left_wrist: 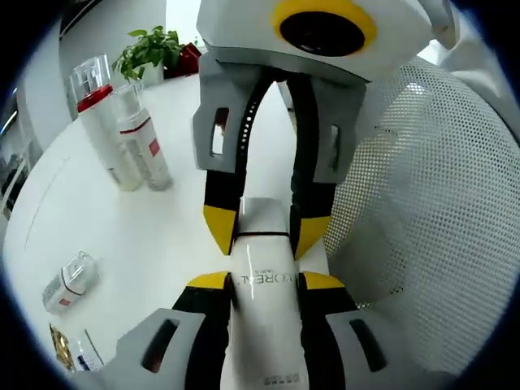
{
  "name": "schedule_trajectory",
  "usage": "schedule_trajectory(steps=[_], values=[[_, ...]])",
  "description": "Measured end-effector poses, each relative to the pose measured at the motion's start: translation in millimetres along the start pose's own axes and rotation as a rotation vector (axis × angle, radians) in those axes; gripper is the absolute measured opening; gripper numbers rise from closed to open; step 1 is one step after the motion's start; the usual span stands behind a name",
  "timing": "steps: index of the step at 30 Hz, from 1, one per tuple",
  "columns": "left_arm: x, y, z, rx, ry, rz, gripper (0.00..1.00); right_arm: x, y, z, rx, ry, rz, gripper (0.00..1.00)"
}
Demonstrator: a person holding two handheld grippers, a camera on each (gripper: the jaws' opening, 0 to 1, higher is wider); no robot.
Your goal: Arrange the skincare products in the storage area until every visible bottle or jar stands upright without overlapping.
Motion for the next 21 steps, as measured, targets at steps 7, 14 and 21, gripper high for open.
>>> schedule_trajectory(steps=[7,14,21], values=[[16.3,9.4,10.3,-0.033,0.052,-0.028,0.33,12.1,4.1,-2.6,0.003,-0.022,0.007,0.29],[29.2,19.0,11.5,-0.077,0.066,-0.015,0.35,25.4,10.2,-4.7,0.003,-0.038,0.022,0.29],[32.0,26.9,8.7,-0.108,0.066,-0.020,0.37,36.0,13.2,-5.5,-0.011,-0.052,0.026,0.29]])
Point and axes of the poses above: the point that each gripper's makers call its tool centre point, and the gripper's own axes: y roughly backward along the fingers, z roughly to its left, x roughly out of its underside, the point moved 2 cm from there along y, roughly backward along the fingers, and after that the axes turned 6 degrees about z, right-handed, at the moved point
